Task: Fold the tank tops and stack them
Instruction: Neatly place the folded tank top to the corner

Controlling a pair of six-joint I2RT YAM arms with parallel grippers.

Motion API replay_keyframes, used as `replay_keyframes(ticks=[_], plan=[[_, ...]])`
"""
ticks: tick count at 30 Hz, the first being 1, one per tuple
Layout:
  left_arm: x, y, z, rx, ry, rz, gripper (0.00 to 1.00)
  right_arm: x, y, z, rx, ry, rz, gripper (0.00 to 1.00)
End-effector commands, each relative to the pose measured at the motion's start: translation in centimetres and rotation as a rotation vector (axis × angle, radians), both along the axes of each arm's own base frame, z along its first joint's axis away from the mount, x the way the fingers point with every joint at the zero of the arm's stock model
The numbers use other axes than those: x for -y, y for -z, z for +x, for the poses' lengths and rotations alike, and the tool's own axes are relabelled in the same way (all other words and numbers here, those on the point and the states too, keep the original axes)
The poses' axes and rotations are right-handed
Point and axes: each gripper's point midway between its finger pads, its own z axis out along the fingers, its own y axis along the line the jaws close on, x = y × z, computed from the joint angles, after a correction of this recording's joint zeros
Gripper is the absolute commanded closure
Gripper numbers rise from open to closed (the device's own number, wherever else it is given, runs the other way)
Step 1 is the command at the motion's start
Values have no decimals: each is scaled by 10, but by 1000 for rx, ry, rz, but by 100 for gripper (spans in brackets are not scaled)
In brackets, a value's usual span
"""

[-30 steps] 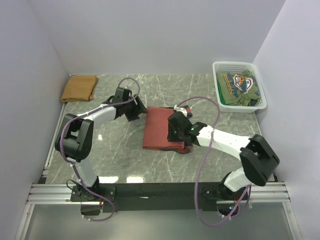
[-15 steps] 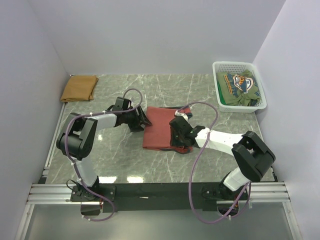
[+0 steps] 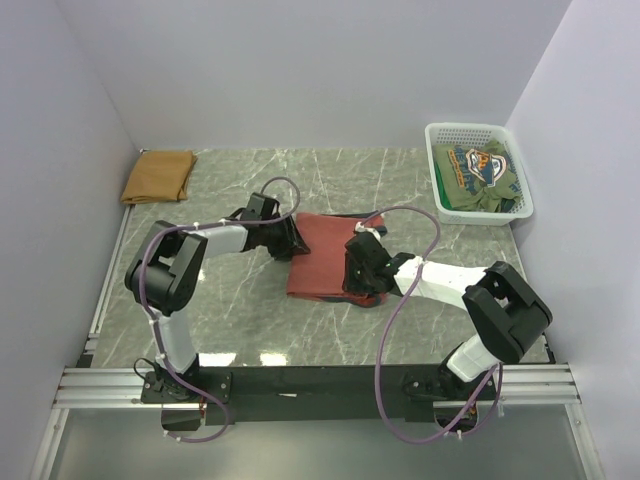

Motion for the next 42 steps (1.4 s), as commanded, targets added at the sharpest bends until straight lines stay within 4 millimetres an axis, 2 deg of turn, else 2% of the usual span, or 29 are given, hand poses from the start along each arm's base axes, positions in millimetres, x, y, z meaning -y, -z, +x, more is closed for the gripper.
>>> replay_keyframes(ticks=[1, 4, 5, 6, 7, 9, 11, 13, 14, 15, 16, 17, 18, 20, 21, 23, 24, 26, 27, 29, 30, 31, 32, 34, 36, 37, 38, 42], plan=[[-39, 51, -16, -91, -72, 293, 53, -1, -8, 2, 22, -5, 29, 68], [-43, 44, -3, -54, -82, 395, 70, -8, -17, 4, 30, -26, 54, 66], [-47, 44, 0, -40, -77, 440, 85, -9, -20, 5, 28, -34, 56, 64], [-47, 42, 1, -40, -65, 460, 91, -12, -24, 6, 35, -44, 63, 58], [-55, 35, 8, -34, -77, 524, 99, -16, -34, 11, 56, -55, 75, 55], [-77, 32, 21, 1, -111, 666, 99, -22, -56, 18, 100, -69, 99, 43], [-96, 19, 40, 53, -140, 792, 100, -29, -79, 19, 129, -105, 135, 33], [-109, 6, 61, 96, -165, 882, 100, -36, -109, 28, 189, -121, 168, 29], [-126, 1, 65, 100, -191, 968, 100, -37, -118, 29, 198, -130, 171, 27], [-137, -4, 74, 106, -213, 1007, 100, -41, -134, 33, 227, -140, 190, 27], [-140, -12, 88, 124, -224, 1031, 100, -43, -143, 34, 245, -147, 200, 26], [-148, -16, 94, 126, -234, 1058, 100, -43, -152, 34, 260, -151, 206, 25], [-162, -22, 104, 135, -266, 1086, 100, -44, -166, 38, 292, -157, 212, 24], [-175, -35, 125, 166, -283, 1120, 100, -44, -177, 41, 314, -167, 206, 23], [-191, -40, 134, 173, -314, 1140, 100, -46, -188, 46, 340, -178, 209, 23], [-206, -54, 153, 202, -334, 1171, 100, -49, -192, 50, 341, -192, 209, 23], [-217, -61, 162, 220, -361, 1183, 100, -53, -203, 56, 357, -199, 224, 23], [-241, -76, 177, 247, -397, 1250, 100, -63, -211, 62, 356, -226, 259, 23], [-246, -87, 188, 280, -404, 1262, 100, -64, -214, 67, 359, -230, 273, 23], [-257, -92, 198, 293, -413, 1280, 100, -71, -213, 75, 344, -242, 285, 23], [-268, -96, 203, 300, -434, 1294, 100, -75, -225, 81, 367, -245, 298, 23], [-274, -103, 213, 331, -439, 1312, 100, -78, -223, 87, 364, -245, 295, 23], [-279, -105, 217, 340, -440, 1318, 100, -81, -233, 93, 383, -246, 305, 23], [-290, -109, 228, 357, -437, 1326, 100, -84, -229, 104, 380, -242, 295, 23], [-301, -122, 239, 389, -481, 1336, 100, -88, -239, 114, 394, -241, 326, 23], [-305, -120, 243, 390, -476, 1348, 100, -93, -235, 119, 385, -248, 333, 23], [-311, -124, 248, 407, -496, 1340, 100, -96, -243, 123, 395, -253, 348, 23], [-329, -142, 260, 437, -530, 1349, 100, -98, -244, 138, 400, -237, 352, 23]])
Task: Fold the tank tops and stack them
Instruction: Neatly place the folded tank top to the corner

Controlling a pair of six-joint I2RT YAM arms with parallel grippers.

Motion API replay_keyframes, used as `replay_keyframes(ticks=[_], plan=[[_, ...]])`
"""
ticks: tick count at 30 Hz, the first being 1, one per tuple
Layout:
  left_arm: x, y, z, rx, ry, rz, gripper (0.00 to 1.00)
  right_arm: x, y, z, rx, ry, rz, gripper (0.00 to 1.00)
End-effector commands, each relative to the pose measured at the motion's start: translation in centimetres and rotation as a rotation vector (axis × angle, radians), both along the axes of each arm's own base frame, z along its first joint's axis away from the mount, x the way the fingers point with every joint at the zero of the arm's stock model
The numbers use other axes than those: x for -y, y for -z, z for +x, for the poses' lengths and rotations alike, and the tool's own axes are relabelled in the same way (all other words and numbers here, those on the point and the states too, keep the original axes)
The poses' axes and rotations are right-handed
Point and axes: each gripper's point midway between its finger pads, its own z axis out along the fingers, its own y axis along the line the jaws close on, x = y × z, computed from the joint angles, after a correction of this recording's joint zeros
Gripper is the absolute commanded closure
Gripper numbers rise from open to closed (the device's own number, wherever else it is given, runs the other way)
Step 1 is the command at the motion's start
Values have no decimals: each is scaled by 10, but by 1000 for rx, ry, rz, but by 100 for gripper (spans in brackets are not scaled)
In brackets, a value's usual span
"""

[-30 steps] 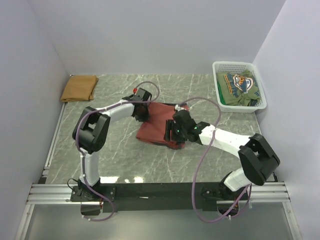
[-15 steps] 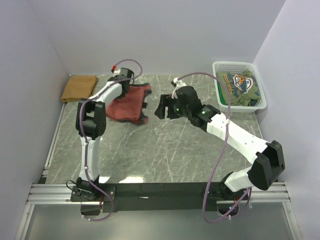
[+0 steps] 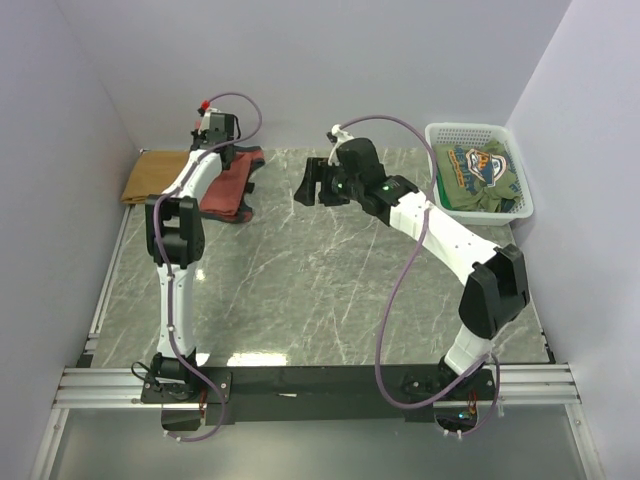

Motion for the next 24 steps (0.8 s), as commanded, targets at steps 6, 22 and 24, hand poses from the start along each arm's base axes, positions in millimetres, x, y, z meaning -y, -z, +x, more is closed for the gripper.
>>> replay_keyframes(ticks=[6, 22, 24], plan=[[-45, -66, 23, 172, -13, 37, 100, -15, -17, 20, 34, -41, 89, 23], [-86, -102, 27, 294, 3, -53, 100, -14, 4, 33, -4, -26, 77, 23], [-91, -104, 26, 307, 6, -71, 100, -14, 7, 34, -9, -20, 75, 23]])
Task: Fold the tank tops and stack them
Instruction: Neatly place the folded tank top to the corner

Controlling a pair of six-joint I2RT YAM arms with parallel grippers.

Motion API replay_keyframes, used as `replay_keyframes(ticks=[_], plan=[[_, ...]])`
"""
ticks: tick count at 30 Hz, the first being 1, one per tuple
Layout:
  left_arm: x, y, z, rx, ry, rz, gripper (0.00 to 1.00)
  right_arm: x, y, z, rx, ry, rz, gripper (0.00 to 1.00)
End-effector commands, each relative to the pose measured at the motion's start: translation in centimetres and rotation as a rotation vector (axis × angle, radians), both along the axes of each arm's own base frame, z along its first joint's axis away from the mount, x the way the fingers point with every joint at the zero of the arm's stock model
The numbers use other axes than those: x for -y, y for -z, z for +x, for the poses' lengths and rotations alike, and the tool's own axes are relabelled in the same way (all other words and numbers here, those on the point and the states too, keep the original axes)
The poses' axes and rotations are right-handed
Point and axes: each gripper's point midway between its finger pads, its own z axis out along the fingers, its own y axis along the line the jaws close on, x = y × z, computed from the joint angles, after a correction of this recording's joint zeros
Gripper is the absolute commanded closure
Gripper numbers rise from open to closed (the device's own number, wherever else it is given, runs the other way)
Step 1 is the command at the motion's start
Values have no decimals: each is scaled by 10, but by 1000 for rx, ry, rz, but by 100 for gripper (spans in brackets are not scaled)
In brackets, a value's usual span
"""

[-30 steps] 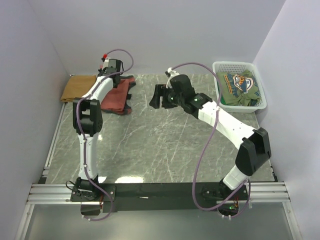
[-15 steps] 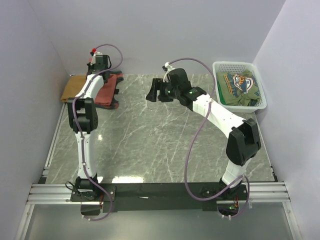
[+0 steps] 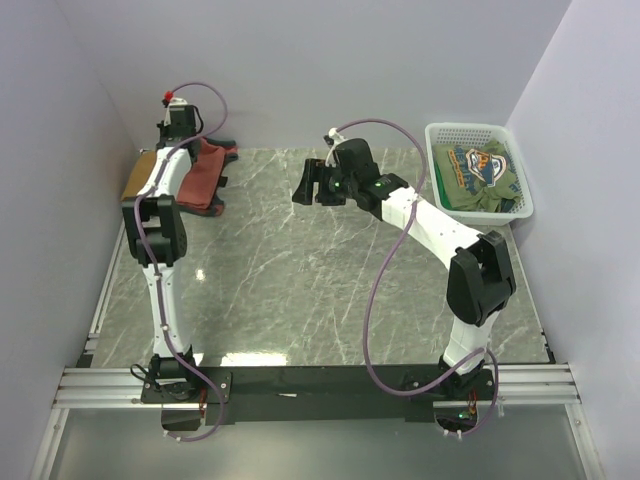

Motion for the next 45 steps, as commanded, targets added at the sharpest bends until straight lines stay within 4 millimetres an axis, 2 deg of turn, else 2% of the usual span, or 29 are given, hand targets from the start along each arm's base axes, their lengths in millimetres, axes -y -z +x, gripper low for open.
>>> replay_keyframes(ticks=[1, 7, 13, 14, 15, 18, 19, 21, 22, 24, 25, 27, 29, 30, 31, 32, 33, 34, 35, 36, 37, 38, 39, 40, 41, 42, 43, 44, 45], plan=[[-12, -86, 2, 220, 2, -38, 100, -4, -22, 12, 58, 6, 43, 23], [-20, -103, -1, 266, 1, -45, 99, -5, -21, 16, 53, 12, 45, 23], [-37, -91, -4, 265, -32, -76, 96, -5, -12, 16, 41, 14, 36, 23], [-40, -90, -5, 271, -53, -81, 91, -5, -10, 16, 38, 15, 33, 23], [-44, -80, -4, 269, -81, -94, 78, -5, -9, 16, 34, 15, 30, 23], [-59, -67, -9, 268, -176, -103, 54, -3, -5, 16, 27, 19, 19, 24], [-63, -66, -10, 271, -196, -106, 51, -2, -2, 15, 23, 19, 13, 24], [-68, -68, -14, 287, -240, -125, 42, 1, -3, 14, 26, 28, 6, 23], [-72, -72, -18, 297, -263, -131, 29, 2, -1, 13, 23, 30, 0, 23], [-69, -90, -23, 343, -278, -167, 15, 5, -4, 11, 27, 41, -3, 22], [-67, -99, -24, 367, -274, -189, 13, 8, -2, 10, 22, 47, -13, 22], [-47, -121, -27, 434, -221, -304, 1, 17, -6, 8, 34, 79, -29, 20], [-21, -112, -33, 423, -173, -401, 1, 24, -9, 5, 47, 104, -41, 18], [-1, -143, -38, 505, -119, -467, 1, 32, -18, 3, 65, 125, -42, 15], [29, -115, -45, 448, -88, -499, 1, 38, -12, -1, 56, 149, -58, 14], [50, -142, -59, 503, -48, -525, 1, 43, -21, -6, 71, 156, -49, 14], [68, -143, -66, 507, -24, -537, 1, 48, -23, -8, 75, 165, -44, 14], [109, -144, -73, 508, 35, -556, 1, 54, -13, -14, 54, 173, -51, 14], [130, -117, -89, 452, 44, -568, 1, 61, -22, -21, 74, 186, -41, 14], [147, -137, -108, 490, 77, -585, 1, 66, -22, -26, 74, 197, -42, 14], [187, -110, -128, 426, 135, -608, 1, 75, -7, -34, 52, 214, -62, 14], [207, -108, -142, 425, 177, -628, 1, 84, -18, -41, 82, 239, -53, 14], [222, -123, -162, 457, 224, -649, 1, 95, -3, -49, 62, 262, -74, 13], [255, -96, -186, 390, 286, -664, 1, 101, -2, -55, 64, 284, -71, 13], [269, -105, -204, 407, 326, -708, 1, 109, -16, -64, 97, 300, -40, 13], [282, -100, -218, 388, 357, -731, 1, 121, -1, -71, 90, 337, -60, 12], [307, -78, -242, 320, 412, -752, 1, 128, -2, -76, 92, 364, -46, 12], [319, -84, -256, 332, 454, -783, 1, 136, -12, -84, 120, 386, -22, 11], [329, -79, -267, 314, 485, -787, 1, 146, 2, -91, 105, 415, -47, 11]])
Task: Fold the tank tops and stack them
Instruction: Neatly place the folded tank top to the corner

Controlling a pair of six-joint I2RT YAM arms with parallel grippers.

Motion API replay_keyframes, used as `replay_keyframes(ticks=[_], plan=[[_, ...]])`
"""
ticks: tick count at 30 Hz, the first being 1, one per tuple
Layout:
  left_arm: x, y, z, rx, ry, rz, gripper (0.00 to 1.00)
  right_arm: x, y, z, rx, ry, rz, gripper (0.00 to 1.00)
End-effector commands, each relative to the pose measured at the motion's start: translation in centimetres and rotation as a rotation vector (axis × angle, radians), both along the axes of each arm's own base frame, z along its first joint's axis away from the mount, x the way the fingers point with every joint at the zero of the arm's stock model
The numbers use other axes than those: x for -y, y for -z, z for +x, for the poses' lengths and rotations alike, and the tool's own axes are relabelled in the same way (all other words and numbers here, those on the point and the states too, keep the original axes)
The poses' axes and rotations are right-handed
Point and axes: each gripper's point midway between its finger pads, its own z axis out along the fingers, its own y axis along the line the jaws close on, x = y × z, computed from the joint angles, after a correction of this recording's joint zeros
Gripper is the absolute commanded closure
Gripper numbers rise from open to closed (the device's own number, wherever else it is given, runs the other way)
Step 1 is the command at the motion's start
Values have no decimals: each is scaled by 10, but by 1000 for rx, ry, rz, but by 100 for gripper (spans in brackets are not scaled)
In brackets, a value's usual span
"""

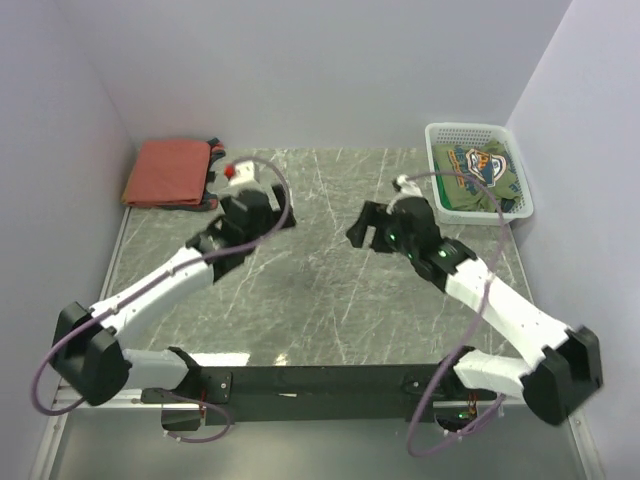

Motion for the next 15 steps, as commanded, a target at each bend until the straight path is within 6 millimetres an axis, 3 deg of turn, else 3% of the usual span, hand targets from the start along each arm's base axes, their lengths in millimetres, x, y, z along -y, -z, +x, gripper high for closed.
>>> replay_keyframes(ticks=[1, 2, 3, 4, 5, 7, 15], plan=[[37, 13, -44, -4, 93, -62, 1, 32, -3, -7, 57, 149, 18, 11], [40, 16, -55, -13, 106, -51, 1, 40, -10, -14, 82, 167, 28, 9], [46, 20, -64, -19, 131, -36, 1, 50, 6, -20, 62, 199, 1, 8], [56, 25, -77, -29, 167, -20, 1, 56, 8, -23, 66, 218, -2, 7], [53, 28, -84, -45, 151, -6, 1, 61, 4, -28, 86, 229, 12, 5], [58, 31, -94, -49, 181, -3, 1, 68, 13, -35, 86, 245, 5, 4], [53, 18, -108, -29, 205, -35, 1, 78, -3, -41, 177, 268, 47, 0]])
